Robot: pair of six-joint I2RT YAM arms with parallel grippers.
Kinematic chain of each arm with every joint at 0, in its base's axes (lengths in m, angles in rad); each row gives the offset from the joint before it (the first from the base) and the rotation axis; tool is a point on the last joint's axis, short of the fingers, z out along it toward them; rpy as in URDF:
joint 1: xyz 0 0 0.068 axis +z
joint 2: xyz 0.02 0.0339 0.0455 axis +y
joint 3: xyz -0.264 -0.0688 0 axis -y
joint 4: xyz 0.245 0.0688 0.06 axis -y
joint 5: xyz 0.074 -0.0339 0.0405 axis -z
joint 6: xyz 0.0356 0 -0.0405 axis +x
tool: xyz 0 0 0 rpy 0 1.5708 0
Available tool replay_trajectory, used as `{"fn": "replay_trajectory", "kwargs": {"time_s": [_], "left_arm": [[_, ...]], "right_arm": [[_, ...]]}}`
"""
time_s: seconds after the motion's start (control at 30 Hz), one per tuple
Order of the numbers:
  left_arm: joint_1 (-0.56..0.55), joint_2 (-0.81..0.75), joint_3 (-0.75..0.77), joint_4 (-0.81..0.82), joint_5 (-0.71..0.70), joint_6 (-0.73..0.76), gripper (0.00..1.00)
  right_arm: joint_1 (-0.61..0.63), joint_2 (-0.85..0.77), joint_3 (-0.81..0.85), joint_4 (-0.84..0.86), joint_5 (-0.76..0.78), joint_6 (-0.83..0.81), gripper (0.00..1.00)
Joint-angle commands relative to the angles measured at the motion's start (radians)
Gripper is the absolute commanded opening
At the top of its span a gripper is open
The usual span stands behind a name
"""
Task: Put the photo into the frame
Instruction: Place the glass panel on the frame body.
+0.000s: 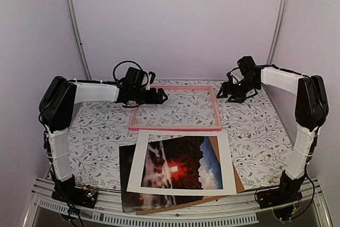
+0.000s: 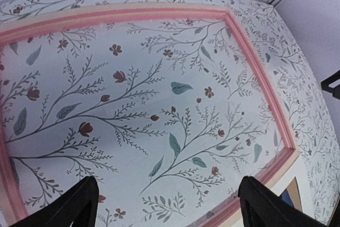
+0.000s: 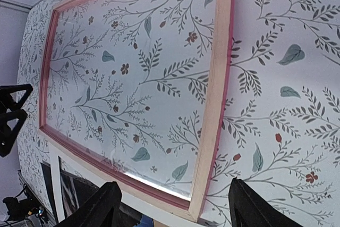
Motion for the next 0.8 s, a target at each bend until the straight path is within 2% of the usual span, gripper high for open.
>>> {"fn": "replay_trajectory", "kwargs": {"time_s": [0.0,0.17,0.4,0.6,0.77], "left_arm": [[-0.014,-0.137,-0.035,0.019,0.002,0.020,0.94],[-0.020,-0.274,-0.183,-0.009,0.007,0.016,0.94],[-0.035,-0.453,-0.427,-0.075,0.048,-0.004,0.94],[-0.046,-0.577,-0.615,-0.046,0.059,-0.049,0.93],[-0.046,-0.605,-0.674,-0.038,0.042,-0.057,0.93]], "right_arm": [[0.001,-0.131,-0.167,0.062,0.030,0.002,0.73],[0.010,-0.276,-0.408,0.118,0.020,0.036,0.73],[0.022,-0.419,-0.639,0.174,0.002,0.090,0.73],[0.030,-0.500,-0.775,0.245,-0.020,0.133,0.72],[0.031,-0.494,-0.833,0.297,-0.033,0.146,0.71]]}}
